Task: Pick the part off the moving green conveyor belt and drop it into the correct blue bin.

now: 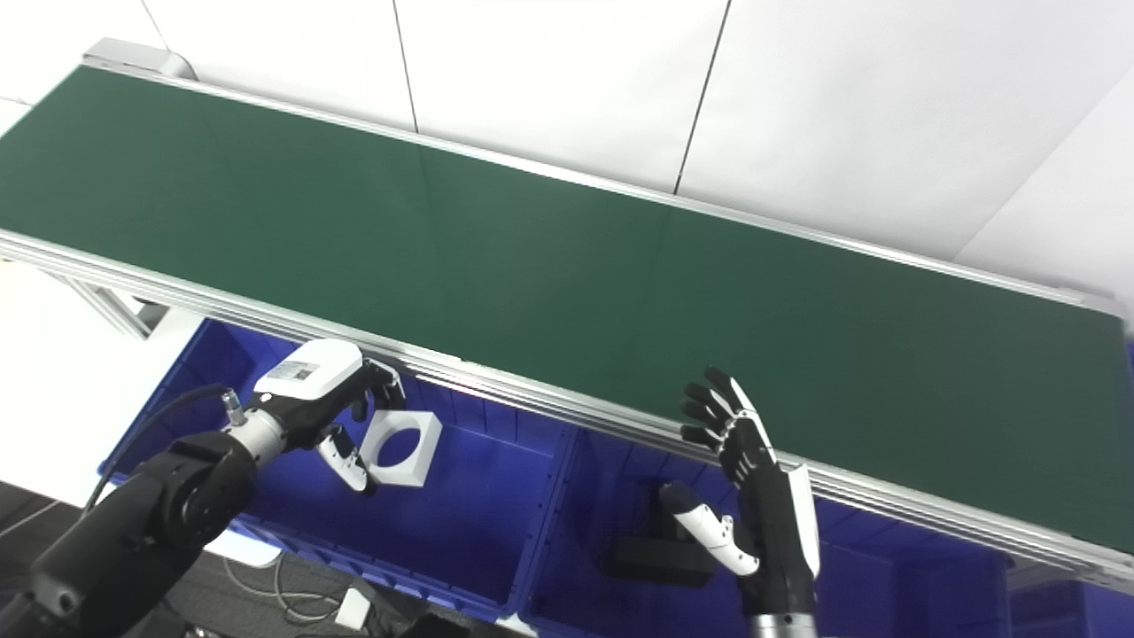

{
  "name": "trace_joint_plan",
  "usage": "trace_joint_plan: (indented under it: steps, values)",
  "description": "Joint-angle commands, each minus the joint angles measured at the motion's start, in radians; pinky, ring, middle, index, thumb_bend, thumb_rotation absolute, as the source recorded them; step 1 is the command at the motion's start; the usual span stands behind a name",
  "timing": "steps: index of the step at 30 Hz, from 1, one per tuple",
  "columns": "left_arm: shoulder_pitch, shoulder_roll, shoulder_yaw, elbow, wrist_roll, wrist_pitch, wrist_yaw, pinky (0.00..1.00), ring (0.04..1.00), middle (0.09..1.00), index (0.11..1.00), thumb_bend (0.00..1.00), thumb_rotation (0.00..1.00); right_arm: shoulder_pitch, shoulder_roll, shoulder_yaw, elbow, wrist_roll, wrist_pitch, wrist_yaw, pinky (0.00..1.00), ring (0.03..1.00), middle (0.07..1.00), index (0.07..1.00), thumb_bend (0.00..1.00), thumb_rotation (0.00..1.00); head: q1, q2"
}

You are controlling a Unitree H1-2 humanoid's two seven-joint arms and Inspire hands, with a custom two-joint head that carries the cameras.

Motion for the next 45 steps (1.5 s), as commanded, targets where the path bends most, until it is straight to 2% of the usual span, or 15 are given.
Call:
trace_joint_plan:
  steps: [1, 5, 9, 12, 16, 21, 23, 27, 31, 33, 36, 39, 42, 45]
  values:
    - [-0.01, 0.027, 0.0, -0.052, 0.031, 0.019, -0.008, 0.66, 0.75, 0.805, 0.813, 0.91, 0.0, -0.005, 0.009, -0.001, -0.031, 0.016, -0.005, 0.001, 0.73, 0.819, 0.846, 0.911, 0.78, 0.64, -0.005, 0.0]
    - [-0.011, 0.037, -0.009, -0.078, 0.059, 0.044, -0.063, 0.74, 0.922, 0.973, 0.964, 0.99, 0.0, -0.003, 0.007, 0.0, -0.031, 0.011, -0.006, 0.001, 0.73, 0.818, 0.846, 0.911, 0.8, 0.63, -0.013, -0.004]
    - [-0.009, 0.042, -0.006, -0.108, 0.065, 0.073, -0.12, 0.79, 0.984, 0.998, 0.997, 1.0, 0.0, -0.003, 0.007, -0.001, -0.028, 0.013, -0.007, 0.001, 0.73, 0.819, 0.846, 0.91, 0.81, 0.62, -0.014, -0.008]
    - [-0.004, 0.045, -0.002, -0.132, 0.08, 0.094, -0.148, 0.81, 0.995, 1.0, 0.999, 1.0, 0.0, -0.004, 0.009, -0.001, -0.023, 0.016, -0.009, 0.0, 0.73, 0.819, 0.843, 0.909, 0.81, 0.61, -0.018, -0.011]
    - [0.002, 0.056, 0.011, -0.207, 0.097, 0.146, -0.23, 0.82, 0.984, 1.0, 0.984, 1.0, 0.01, -0.004, 0.01, -0.002, -0.018, 0.017, -0.01, -0.001, 0.74, 0.817, 0.841, 0.908, 0.81, 0.61, -0.025, -0.017]
    - [0.02, 0.058, 0.063, -0.341, 0.068, 0.184, -0.296, 0.74, 0.855, 0.949, 0.929, 0.98, 0.02, -0.001, 0.007, -0.003, -0.016, 0.012, -0.013, -0.002, 0.73, 0.818, 0.844, 0.91, 0.82, 0.61, -0.035, -0.022]
    - [0.026, 0.058, 0.101, -0.398, -0.007, 0.179, -0.311, 0.69, 0.805, 0.887, 0.899, 0.96, 0.11, -0.001, 0.006, -0.003, -0.015, 0.014, -0.016, -0.001, 0.73, 0.819, 0.846, 0.909, 0.82, 0.61, -0.042, -0.025]
    - [0.02, 0.078, 0.176, -0.528, -0.231, 0.24, -0.411, 0.69, 0.807, 0.856, 0.875, 1.0, 0.23, 0.0, 0.005, -0.004, -0.009, 0.019, -0.021, 0.001, 0.73, 0.819, 0.846, 0.907, 0.82, 0.6, -0.051, -0.034]
    - [0.007, 0.098, 0.222, -0.623, -0.407, 0.293, -0.461, 0.62, 0.743, 0.78, 0.827, 1.0, 0.26, 0.0, 0.006, -0.004, 0.003, 0.02, -0.028, 0.0, 0.74, 0.823, 0.849, 0.908, 0.82, 0.59, -0.07, -0.046]
    - [0.003, 0.097, 0.236, -0.64, -0.478, 0.299, -0.46, 0.59, 0.713, 0.756, 0.802, 1.0, 0.25, 0.001, 0.006, -0.004, 0.007, 0.019, -0.031, -0.001, 0.74, 0.824, 0.849, 0.908, 0.82, 0.6, -0.077, -0.051]
    - [-0.003, 0.082, 0.246, -0.637, -0.58, 0.276, -0.44, 0.61, 0.71, 0.745, 0.785, 1.0, 0.23, 0.002, 0.006, -0.002, 0.01, 0.014, -0.033, -0.001, 0.74, 0.825, 0.85, 0.908, 0.82, 0.6, -0.084, -0.055]
    - [-0.008, 0.038, 0.245, -0.602, -0.698, 0.243, -0.406, 0.68, 0.754, 0.772, 0.79, 1.0, 0.19, 0.004, 0.007, 0.0, 0.021, 0.015, -0.041, -0.002, 0.74, 0.827, 0.852, 0.91, 0.82, 0.6, -0.129, -0.076]
    - [-0.011, -0.006, 0.237, -0.564, -0.801, 0.212, -0.379, 0.67, 0.759, 0.798, 0.815, 0.99, 0.15, 0.005, 0.01, 0.002, 0.028, 0.016, -0.046, -0.002, 0.74, 0.828, 0.852, 0.908, 0.82, 0.59, -0.145, -0.083]
    - [-0.009, -0.085, 0.217, -0.495, -0.893, 0.161, -0.347, 0.68, 0.755, 0.808, 0.839, 0.99, 0.18, 0.006, 0.015, 0.004, 0.037, 0.008, -0.052, -0.007, 0.74, 0.827, 0.851, 0.906, 0.82, 0.6, -0.188, -0.096]
